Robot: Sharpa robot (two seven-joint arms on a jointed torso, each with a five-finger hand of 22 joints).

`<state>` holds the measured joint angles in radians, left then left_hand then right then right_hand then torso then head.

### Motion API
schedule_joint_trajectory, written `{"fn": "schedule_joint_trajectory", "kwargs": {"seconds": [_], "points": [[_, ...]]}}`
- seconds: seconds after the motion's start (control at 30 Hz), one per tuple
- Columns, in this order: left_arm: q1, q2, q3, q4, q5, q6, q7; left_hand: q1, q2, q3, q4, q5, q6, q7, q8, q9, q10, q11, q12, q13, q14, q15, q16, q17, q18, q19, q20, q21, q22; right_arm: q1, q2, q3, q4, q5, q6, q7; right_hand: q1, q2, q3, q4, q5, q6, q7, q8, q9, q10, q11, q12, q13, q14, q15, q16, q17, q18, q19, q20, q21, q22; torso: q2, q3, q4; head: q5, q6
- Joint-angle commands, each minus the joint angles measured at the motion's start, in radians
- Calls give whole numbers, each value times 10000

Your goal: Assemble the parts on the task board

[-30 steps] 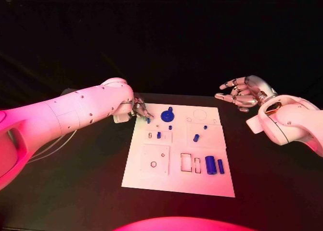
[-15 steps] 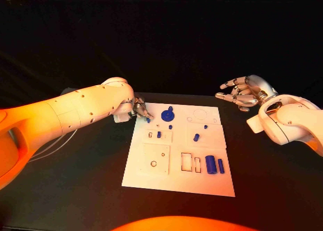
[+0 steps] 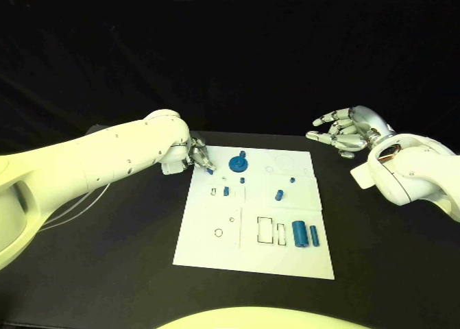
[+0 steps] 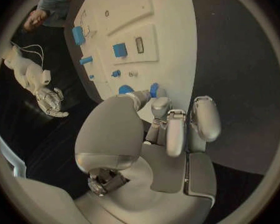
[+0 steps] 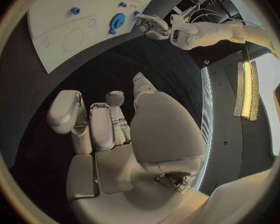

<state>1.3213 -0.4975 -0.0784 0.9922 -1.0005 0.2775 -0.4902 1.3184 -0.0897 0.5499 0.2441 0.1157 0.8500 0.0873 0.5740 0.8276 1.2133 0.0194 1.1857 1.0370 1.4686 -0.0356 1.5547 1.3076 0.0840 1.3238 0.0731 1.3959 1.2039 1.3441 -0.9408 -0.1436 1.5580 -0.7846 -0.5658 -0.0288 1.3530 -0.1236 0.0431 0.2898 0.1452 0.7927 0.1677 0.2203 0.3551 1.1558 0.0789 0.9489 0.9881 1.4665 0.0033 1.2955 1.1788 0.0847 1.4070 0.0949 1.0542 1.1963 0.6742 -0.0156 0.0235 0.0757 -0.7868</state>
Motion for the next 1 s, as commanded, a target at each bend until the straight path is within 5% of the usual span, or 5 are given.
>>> {"fn": "schedule_joint_trajectory", "kwargs": {"seconds": [0.03, 0.33, 0.77, 1.0], "points": [[-9, -40, 1, 32, 496, 72, 196, 131, -4, 990, -662, 23, -116, 4, 185, 206, 72, -38, -29, -27, 936, -53, 49, 2446, -18, 18, -43, 57, 25, -5, 12, 2, -7, -26, 39, 138, 12, 66, 5, -2, 52, -57, -18, 54, -12, 2, -25, -23, -7, -6, -93, -35, -8, 203, -24, -12, -46, -9, -9, 1, -4, 7, -11], [-8, -457, 55, 482, 1218, -417, 279, -327, -262, 2156, -1218, 42, -175, 28, 501, 375, 190, -30, 41, 25, 943, -48, 58, 2459, -26, 53, -28, 93, 90, -6, 16, -1, -31, -20, 63, 136, -16, 89, 5, 7, 86, -51, -22, 74, -12, 13, -29, -23, -26, -2, -97, -56, -14, 201, -10, -17, -57, -17, -24, 10, 29, 16, 9], [-3, -1734, 163, 2573, 1874, -1097, 217, -944, -490, 2987, -1742, 79, -89, -29, 756, 454, 441, -93, 188, 168, 1001, -107, 132, 2583, -78, 248, -69, 225, 344, -9, -24, -13, -51, -9, 71, 131, -55, 95, -6, 11, 111, -47, -25, 90, -13, 8, -31, -41, -57, -3, -99, -85, -33, 205, -8, -20, -99, -48, -72, 16, 61, 41, 3], [-115, -2056, 138, 3225, 1321, -1486, 305, -1099, -540, 3198, -1871, 98, -50, -47, 810, 459, 505, -113, 207, 189, 1017, -128, 154, 2621, -99, 324, -91, 276, 441, -15, -38, -21, -59, 14, 68, 135, -55, 95, -6, 11, 111, -47, -25, 90, -13, 8, -31, -41, -57, -3, -99, -85, -33, 205, -8, -20, -99, -48, -78, 29, 75, 74, 3]]}}
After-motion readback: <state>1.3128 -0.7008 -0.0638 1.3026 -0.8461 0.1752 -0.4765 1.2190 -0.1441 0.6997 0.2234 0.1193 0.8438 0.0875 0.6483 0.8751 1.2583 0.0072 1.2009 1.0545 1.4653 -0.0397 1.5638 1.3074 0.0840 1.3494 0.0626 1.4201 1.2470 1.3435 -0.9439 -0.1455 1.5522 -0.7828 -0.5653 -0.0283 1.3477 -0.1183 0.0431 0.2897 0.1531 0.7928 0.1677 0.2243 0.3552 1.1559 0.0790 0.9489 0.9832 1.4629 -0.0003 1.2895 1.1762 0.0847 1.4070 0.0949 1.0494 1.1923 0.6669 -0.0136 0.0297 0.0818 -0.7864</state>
